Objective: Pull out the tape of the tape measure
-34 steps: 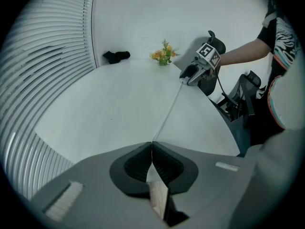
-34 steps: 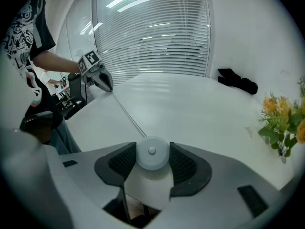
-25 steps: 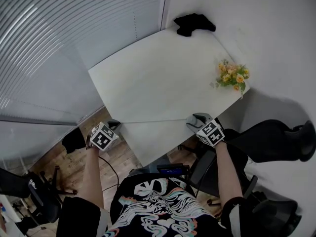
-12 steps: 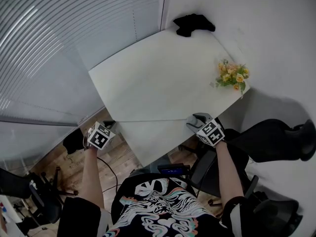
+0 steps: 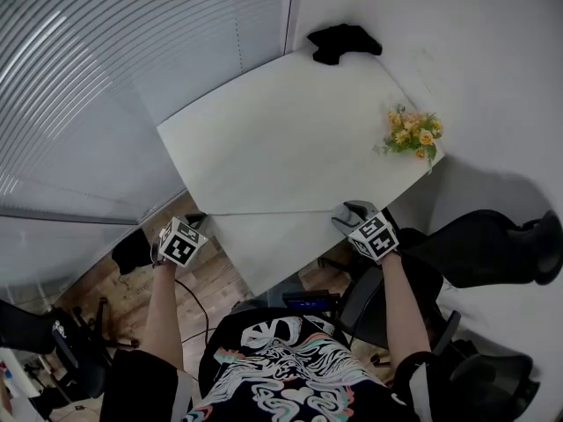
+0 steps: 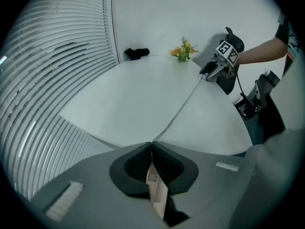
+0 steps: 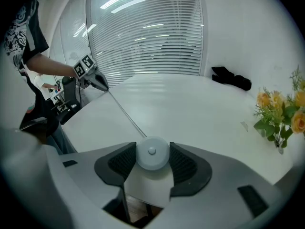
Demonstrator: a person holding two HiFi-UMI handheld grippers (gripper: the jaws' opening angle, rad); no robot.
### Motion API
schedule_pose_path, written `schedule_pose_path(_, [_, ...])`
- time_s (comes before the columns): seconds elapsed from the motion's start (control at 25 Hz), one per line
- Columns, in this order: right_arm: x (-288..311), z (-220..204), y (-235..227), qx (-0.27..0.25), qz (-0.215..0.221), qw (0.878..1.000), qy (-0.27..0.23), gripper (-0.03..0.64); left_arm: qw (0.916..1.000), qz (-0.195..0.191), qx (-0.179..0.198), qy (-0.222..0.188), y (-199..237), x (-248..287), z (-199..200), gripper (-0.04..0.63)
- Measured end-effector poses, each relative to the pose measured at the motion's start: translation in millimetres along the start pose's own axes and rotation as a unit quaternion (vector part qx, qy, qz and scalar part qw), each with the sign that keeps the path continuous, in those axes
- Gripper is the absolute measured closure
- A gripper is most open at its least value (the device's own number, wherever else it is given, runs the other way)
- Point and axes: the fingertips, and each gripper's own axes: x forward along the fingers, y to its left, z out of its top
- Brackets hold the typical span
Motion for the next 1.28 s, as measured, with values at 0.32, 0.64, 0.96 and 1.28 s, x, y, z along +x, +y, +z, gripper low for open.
schedule_pose_path(0.32, [0, 0, 0, 0.009, -0.011, 1.000, -0.003, 0.394, 1.0000, 0.001, 0.003, 0.006, 2, 3, 3, 0.586])
schedule_pose_path(0.64, [-1, -2, 0, 0.013, -0.014, 1.000, -0.009, 0.393, 0.9997, 0.005, 0.018, 0.014, 0, 4, 5, 0.586])
schedule_pose_path(0.96, [-1, -1, 0, 0.033, -0.022, 0.999, -0.010, 0.363, 0.9989, 0.018, 0.039, 0.019, 2, 5, 5, 0.563])
schedule_pose_path(1.28, [-15, 16, 9, 0.050, -0.059, 0.995, -0.056, 0.347, 0.9991, 0.039, -0.012, -0.011, 8, -1, 9, 0.406])
